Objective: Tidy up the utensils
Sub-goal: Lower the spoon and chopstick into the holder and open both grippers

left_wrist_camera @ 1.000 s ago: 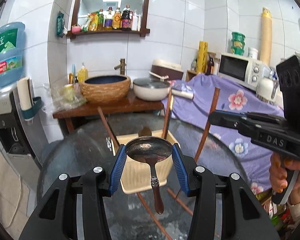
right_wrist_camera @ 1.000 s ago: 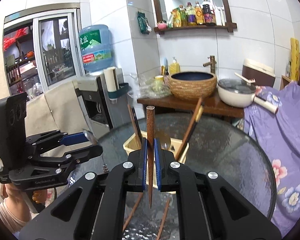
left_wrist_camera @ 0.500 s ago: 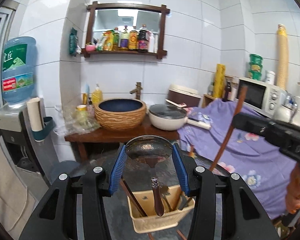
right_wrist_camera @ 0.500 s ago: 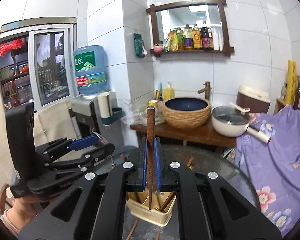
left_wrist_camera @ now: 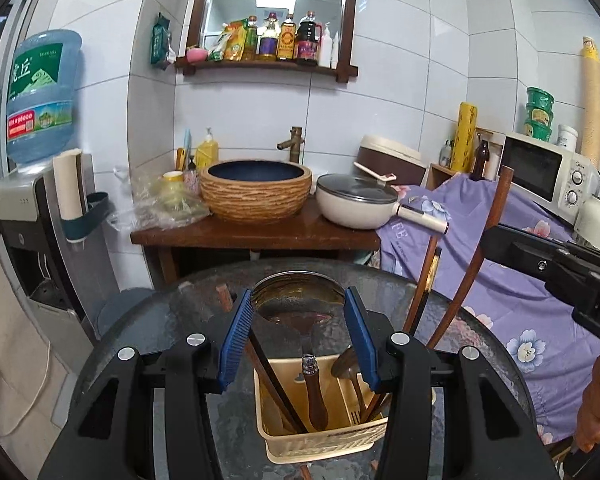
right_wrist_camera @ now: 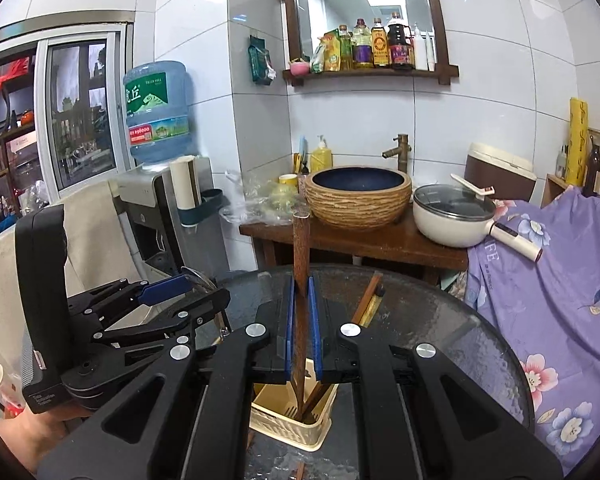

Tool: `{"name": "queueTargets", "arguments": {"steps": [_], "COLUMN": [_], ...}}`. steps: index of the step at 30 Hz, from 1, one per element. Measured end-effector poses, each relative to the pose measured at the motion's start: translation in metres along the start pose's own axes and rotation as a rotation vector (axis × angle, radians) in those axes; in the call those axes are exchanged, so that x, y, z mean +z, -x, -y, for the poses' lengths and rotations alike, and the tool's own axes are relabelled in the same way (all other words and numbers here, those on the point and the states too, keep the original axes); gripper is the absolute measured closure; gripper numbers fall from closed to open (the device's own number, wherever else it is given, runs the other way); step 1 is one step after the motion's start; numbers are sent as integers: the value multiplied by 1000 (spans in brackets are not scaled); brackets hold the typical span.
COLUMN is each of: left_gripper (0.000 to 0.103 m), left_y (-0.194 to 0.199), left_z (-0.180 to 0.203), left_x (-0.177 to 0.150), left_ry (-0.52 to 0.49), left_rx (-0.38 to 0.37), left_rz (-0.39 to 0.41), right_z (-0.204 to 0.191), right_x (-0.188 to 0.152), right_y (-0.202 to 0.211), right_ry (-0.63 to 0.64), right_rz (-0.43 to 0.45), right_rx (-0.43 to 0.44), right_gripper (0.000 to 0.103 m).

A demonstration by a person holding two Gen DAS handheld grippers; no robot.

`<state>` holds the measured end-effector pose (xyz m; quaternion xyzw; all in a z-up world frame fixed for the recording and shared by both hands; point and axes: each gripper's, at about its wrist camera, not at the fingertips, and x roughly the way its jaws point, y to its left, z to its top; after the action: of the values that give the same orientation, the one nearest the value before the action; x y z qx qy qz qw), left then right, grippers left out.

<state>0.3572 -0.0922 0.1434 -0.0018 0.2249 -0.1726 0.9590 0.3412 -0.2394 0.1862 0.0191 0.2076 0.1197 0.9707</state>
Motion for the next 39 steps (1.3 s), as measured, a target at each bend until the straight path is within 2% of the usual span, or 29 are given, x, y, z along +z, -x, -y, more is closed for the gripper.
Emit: {"name": "queueTargets", "arguments": {"steps": [6, 14, 33, 39], "left_gripper": [57, 57, 56, 44], "left_y": [-11, -22, -31, -14], "left_z": [2, 3, 8, 12], "left_x": [-20, -40, -51, -46], "left_ry": [-17, -28, -64, -73], "left_rx": [12, 9, 17, 16], "left_rz": [-27, -66, -88, -38], "right_z": [3, 8, 20, 18], "right_x": [-21, -34, -37, -38], "right_y": [-16, -23, -26, -23], "right_ry": [-10, -8, -15, 0], "right_rz": [-37, -57, -32, -22], "right_rx": [-3, -13, -63, -86], "right_gripper": [95, 95, 95, 93]}}
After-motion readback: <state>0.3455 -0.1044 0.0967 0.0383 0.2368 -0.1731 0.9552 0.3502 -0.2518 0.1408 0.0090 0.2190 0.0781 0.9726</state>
